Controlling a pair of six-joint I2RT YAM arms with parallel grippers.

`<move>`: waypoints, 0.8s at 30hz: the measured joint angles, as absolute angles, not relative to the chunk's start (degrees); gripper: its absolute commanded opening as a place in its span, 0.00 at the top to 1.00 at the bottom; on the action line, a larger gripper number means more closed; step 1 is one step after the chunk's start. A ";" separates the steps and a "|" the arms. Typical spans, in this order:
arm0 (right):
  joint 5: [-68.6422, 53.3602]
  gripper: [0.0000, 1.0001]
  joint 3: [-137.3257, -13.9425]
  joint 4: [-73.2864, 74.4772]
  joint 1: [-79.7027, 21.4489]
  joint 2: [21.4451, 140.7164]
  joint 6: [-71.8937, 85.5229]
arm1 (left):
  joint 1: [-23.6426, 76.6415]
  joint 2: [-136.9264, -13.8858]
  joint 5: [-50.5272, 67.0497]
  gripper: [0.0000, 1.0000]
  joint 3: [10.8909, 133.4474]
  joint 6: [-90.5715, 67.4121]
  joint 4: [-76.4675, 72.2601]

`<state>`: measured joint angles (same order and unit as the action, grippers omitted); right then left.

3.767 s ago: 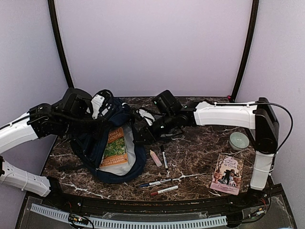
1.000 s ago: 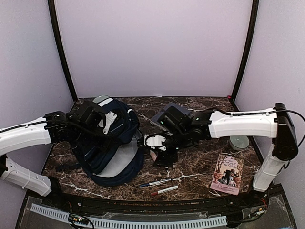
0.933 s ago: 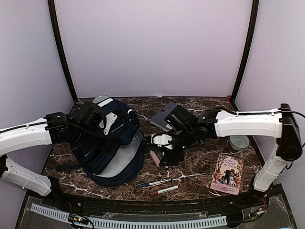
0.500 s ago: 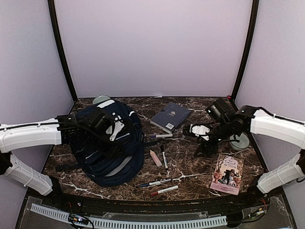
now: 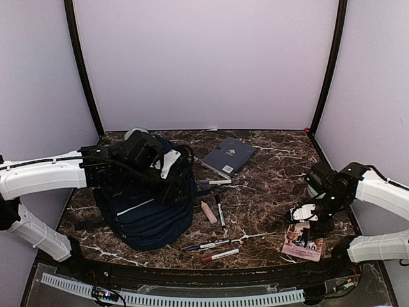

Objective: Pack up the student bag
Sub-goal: Move the book to the center of the board.

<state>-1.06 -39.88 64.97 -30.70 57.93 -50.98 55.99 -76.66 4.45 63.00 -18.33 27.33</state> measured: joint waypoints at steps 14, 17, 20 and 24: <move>15.46 0.15 -33.91 67.77 -29.87 51.62 -69.19 | 64.99 -94.24 6.59 0.48 65.58 -19.55 15.22; 18.35 0.14 -30.74 64.23 -29.82 50.22 -72.51 | 65.82 -94.28 6.57 0.48 65.65 -19.97 13.37; 19.64 0.14 -27.27 60.58 -29.82 49.17 -74.85 | 66.19 -94.28 6.55 0.48 65.65 -20.45 12.25; 19.90 0.14 -23.14 54.35 -29.85 48.40 -76.88 | 66.30 -94.28 6.50 0.48 65.65 -21.21 10.94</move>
<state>19.90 -23.14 54.35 -29.85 48.40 -76.88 66.30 -94.28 6.50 65.65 -21.21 10.94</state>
